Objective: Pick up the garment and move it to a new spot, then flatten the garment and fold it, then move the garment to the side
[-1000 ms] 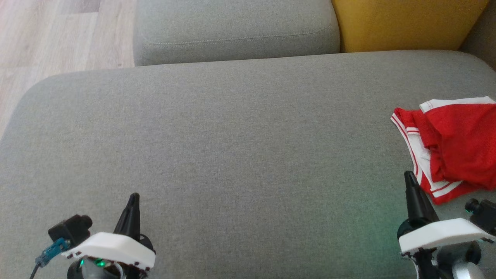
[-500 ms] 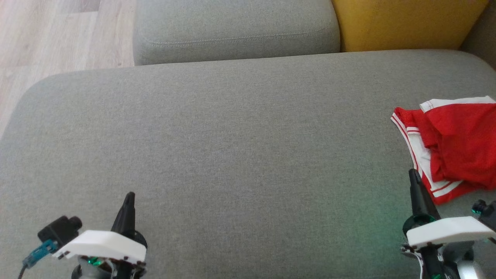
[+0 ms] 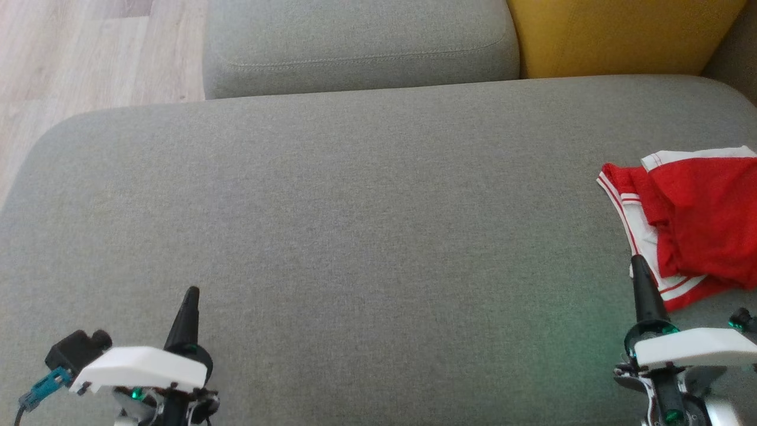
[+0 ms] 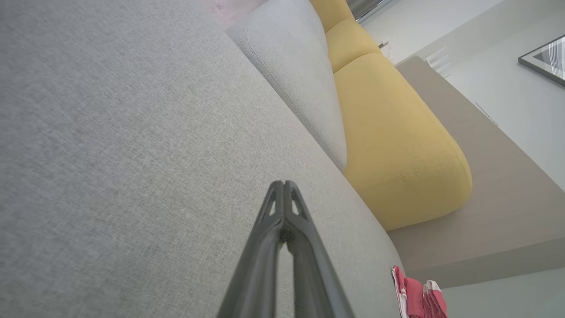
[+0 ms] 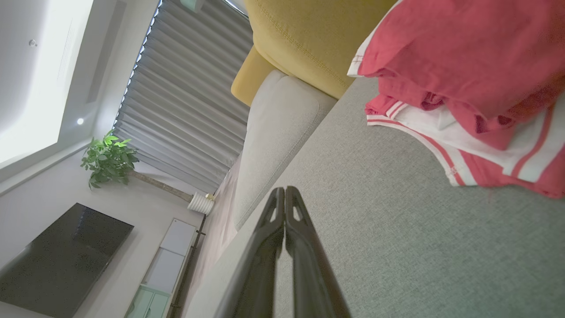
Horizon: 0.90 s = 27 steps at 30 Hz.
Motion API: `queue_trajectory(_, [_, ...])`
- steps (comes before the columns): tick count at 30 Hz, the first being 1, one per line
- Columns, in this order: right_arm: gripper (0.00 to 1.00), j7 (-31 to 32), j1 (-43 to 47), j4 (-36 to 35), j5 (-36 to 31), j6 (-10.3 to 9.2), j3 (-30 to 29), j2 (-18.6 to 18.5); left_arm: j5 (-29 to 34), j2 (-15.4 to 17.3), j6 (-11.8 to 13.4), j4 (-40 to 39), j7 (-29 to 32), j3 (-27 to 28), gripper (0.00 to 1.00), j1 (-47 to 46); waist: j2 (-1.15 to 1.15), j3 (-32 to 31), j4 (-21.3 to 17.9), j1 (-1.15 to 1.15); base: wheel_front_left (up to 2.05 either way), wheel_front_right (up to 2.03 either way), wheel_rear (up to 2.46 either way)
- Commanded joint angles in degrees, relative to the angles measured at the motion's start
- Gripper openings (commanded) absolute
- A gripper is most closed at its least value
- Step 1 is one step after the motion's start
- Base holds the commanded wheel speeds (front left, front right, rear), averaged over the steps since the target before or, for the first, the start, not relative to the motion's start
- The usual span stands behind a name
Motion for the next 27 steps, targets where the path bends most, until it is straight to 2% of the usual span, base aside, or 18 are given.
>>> queue_trajectory(1, [0.00,0.2,-3.2,-1.5,2.0,-0.03,0.3,-1.1,-1.6,0.1,-0.7,-1.4,0.3,2.2,0.00,-3.6,0.00,0.0,0.0,0.00,0.00,0.00,0.00])
queue_trajectory(27, [0.00,1.0,-5.4,1.6,19.8,-0.04,-0.9,-1.1,-17.5,-1.9,-4.6,0.4,4.3,7.7,0.00,-5.6,0.00,0.2,0.0,0.00,0.00,0.00,0.00])
